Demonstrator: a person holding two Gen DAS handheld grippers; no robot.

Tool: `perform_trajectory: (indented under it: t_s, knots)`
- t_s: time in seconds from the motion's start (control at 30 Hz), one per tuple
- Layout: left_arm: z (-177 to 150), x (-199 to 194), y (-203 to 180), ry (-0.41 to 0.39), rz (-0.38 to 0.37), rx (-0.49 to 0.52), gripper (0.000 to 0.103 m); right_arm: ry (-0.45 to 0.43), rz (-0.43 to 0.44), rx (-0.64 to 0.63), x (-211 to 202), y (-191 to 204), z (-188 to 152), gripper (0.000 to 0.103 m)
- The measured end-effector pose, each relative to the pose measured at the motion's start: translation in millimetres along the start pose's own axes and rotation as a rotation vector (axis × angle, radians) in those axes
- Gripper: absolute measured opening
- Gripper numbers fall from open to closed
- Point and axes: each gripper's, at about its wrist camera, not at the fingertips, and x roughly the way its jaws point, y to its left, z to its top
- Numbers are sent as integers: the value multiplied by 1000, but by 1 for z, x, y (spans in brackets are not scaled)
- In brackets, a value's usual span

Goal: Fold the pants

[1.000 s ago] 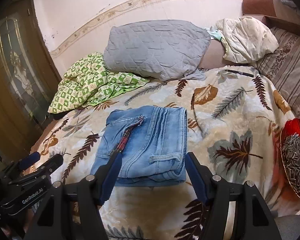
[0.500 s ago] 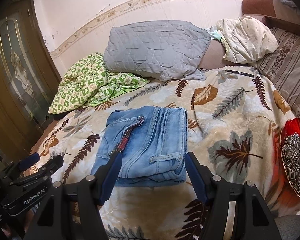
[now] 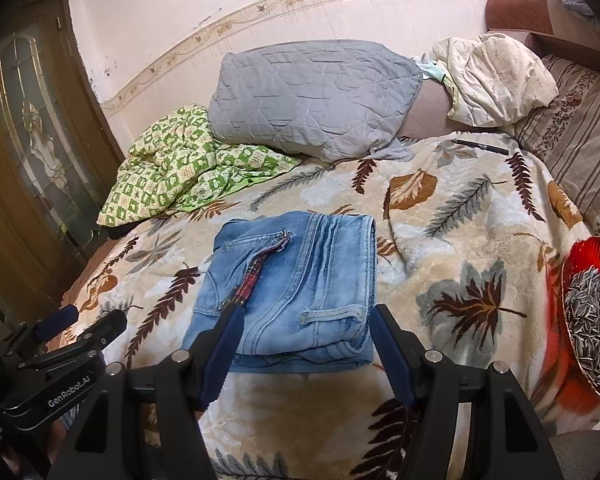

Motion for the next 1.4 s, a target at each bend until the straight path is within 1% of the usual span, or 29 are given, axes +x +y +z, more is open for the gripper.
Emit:
perform_trajectory:
  t_s: [0.27, 1.4]
  knots:
    - [1, 1, -3, 1, -3, 17, 78, -2, 1, -2, 0, -1, 0, 69]
    - [0, 3, -1, 6, -14, 29, 78, -1, -1, -1, -1, 0, 0, 69]
